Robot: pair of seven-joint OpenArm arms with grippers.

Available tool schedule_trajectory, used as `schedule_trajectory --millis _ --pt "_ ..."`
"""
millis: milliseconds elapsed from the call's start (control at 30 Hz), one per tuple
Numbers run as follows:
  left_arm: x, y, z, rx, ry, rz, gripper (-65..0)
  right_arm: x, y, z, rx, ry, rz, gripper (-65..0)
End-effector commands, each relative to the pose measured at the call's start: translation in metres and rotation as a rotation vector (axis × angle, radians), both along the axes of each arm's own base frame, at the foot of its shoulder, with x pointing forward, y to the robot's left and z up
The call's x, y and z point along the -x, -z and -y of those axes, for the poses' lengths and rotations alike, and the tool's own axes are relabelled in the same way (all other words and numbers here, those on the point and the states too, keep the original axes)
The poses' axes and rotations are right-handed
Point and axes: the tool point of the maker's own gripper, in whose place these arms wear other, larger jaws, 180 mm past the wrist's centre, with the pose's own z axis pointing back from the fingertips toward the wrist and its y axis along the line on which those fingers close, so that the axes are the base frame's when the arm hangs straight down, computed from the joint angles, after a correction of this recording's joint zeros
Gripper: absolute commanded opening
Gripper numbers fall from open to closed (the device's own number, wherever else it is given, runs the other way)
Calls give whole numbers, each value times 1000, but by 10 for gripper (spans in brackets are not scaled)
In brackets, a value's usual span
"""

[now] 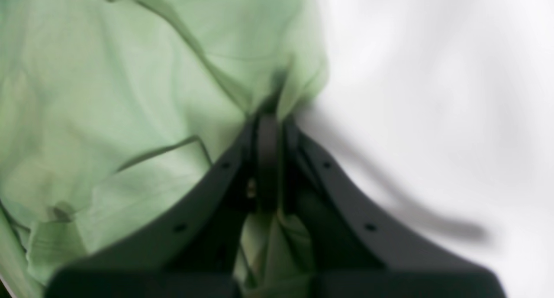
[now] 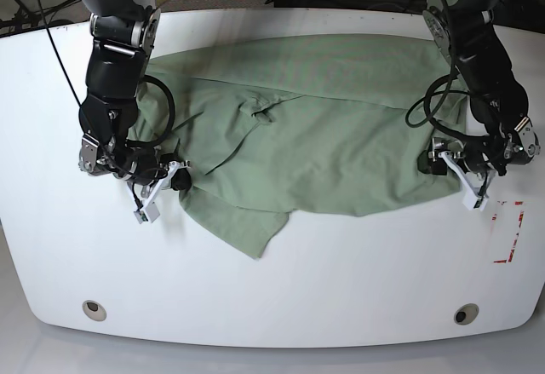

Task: Fold the T-shirt properly
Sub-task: 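Slide both grippers along the shirt edges and grasp the hem corners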

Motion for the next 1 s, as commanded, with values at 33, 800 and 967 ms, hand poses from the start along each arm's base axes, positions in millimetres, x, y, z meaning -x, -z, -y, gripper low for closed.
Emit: schedule_trajectory --millis 33,800,967 --pt "9 12 20 15 39 -74 -139 -15 -17 5 2 3 56 -650" --pt "-1 11 36 59 -1 -29 -650 -11 -14 4 3 1 50 -650" --pt "-2 11 35 54 -8 -28 -650 -11 -14 4 3 2 50 -650"
